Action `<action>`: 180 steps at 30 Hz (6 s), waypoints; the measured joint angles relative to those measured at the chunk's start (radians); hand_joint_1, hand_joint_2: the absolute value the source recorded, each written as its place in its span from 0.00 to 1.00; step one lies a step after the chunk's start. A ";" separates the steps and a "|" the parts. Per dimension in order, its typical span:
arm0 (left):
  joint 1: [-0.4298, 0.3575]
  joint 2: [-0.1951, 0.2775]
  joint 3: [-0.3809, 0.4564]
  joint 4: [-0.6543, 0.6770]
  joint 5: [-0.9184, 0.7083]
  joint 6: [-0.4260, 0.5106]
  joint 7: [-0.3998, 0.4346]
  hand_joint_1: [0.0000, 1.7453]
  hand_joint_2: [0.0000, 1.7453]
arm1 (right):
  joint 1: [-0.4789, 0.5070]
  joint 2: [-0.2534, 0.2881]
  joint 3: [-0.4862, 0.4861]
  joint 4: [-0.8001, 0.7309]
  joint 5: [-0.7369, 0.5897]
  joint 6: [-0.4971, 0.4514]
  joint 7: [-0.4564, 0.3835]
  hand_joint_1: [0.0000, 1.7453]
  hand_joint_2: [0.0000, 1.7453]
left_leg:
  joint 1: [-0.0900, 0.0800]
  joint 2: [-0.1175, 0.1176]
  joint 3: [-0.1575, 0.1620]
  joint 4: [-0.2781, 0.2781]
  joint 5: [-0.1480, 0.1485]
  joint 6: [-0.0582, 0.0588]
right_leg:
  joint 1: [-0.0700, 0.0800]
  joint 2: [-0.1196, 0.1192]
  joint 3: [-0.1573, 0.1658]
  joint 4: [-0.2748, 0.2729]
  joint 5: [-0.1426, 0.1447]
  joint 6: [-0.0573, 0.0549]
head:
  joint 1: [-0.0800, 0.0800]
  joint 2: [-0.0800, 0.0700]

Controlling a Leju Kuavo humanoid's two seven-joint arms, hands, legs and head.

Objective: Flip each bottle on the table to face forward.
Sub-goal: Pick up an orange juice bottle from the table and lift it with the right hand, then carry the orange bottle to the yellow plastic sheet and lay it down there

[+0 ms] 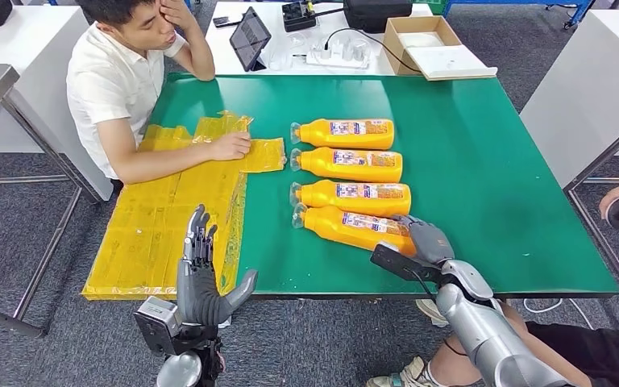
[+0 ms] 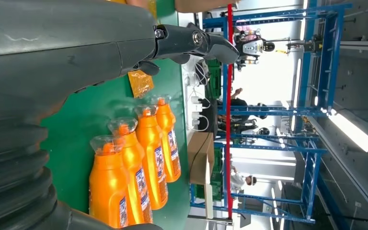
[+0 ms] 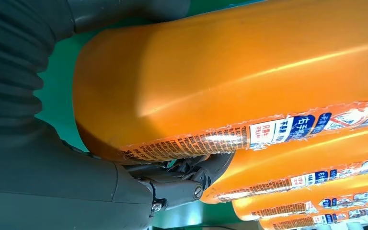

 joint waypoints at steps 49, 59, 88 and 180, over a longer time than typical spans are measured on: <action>0.058 0.021 -0.053 -0.021 0.344 -0.339 0.105 0.00 1.00 | 0.438 0.224 0.024 -0.709 -0.288 -0.291 -0.258 1.00 1.00 | 0.001 -0.002 -0.017 0.000 -0.001 -0.001 | 0.001 0.000 -0.014 0.001 -0.001 0.000 | 0.000 0.000; 0.016 0.016 -0.055 0.029 0.231 -0.305 0.117 0.00 1.00 | 0.419 0.265 0.176 -0.587 -0.218 -0.283 -0.267 1.00 1.00 | 0.002 -0.002 -0.017 0.000 0.000 -0.001 | 0.001 0.000 -0.015 0.001 -0.001 0.000 | 0.000 0.000; 0.024 0.008 -0.015 0.042 0.424 -0.506 0.088 1.00 1.00 | 0.383 0.305 0.265 -0.434 -0.292 -0.263 -0.287 1.00 1.00 | 0.002 -0.001 -0.018 0.000 -0.001 -0.001 | 0.001 0.000 -0.017 0.001 -0.001 -0.001 | 0.000 0.000; -0.519 0.127 0.099 0.629 -1.188 0.083 0.671 1.00 1.00 | 0.486 0.323 0.226 -0.547 -0.382 -0.273 -0.250 0.00 0.00 | 0.002 -0.002 -0.020 0.000 0.001 -0.001 | 0.001 0.000 -0.017 0.002 0.000 -0.001 | 0.000 0.000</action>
